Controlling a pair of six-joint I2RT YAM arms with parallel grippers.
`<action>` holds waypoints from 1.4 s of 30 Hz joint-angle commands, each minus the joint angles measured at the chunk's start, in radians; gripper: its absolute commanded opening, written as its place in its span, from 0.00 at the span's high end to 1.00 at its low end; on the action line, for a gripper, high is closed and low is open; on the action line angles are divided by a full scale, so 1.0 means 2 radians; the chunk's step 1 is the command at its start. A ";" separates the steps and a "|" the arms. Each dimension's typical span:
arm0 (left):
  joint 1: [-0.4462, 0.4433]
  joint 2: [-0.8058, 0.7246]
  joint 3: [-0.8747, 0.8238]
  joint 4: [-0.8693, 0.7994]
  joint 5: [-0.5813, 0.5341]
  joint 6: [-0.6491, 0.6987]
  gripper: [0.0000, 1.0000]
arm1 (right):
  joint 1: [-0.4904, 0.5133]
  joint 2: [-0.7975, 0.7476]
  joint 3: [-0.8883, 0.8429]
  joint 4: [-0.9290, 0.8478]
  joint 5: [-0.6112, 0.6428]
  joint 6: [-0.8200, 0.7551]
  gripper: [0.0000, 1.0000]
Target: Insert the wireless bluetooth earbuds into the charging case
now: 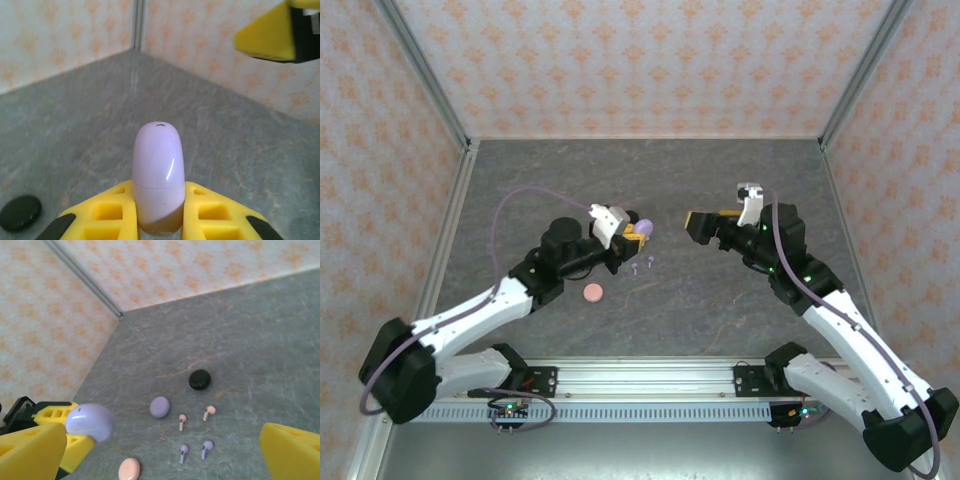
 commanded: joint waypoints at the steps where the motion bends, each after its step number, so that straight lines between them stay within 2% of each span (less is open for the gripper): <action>1: 0.017 0.063 0.052 -0.023 -0.005 -0.037 1.00 | -0.015 -0.006 -0.038 0.056 0.012 0.064 0.01; 7: 0.020 0.181 0.171 -0.117 -0.016 -0.062 1.00 | -0.023 -0.022 -0.088 0.105 0.017 0.107 0.01; 11: 0.021 0.249 0.237 -0.171 -0.059 -0.086 1.00 | -0.023 -0.040 -0.097 0.085 0.041 0.101 0.01; 14: 0.022 0.301 0.290 -0.215 -0.068 -0.097 1.00 | -0.023 -0.048 -0.098 0.069 0.048 0.093 0.01; 22: 0.033 0.414 0.373 -0.230 -0.051 -0.124 1.00 | -0.023 -0.050 -0.099 0.047 0.050 0.074 0.01; 30: 0.053 0.484 0.425 -0.223 0.012 -0.161 1.00 | -0.023 -0.048 -0.102 0.048 0.058 0.072 0.01; 35: 0.054 0.506 0.451 -0.242 0.019 -0.159 0.93 | -0.023 -0.046 -0.105 0.058 0.054 0.086 0.01; 39: 0.056 0.521 0.465 -0.255 0.015 -0.157 0.81 | -0.024 -0.042 -0.102 0.064 0.044 0.092 0.01; 42: 0.059 0.526 0.467 -0.260 0.009 -0.158 0.78 | -0.024 -0.039 -0.094 0.054 0.046 0.092 0.01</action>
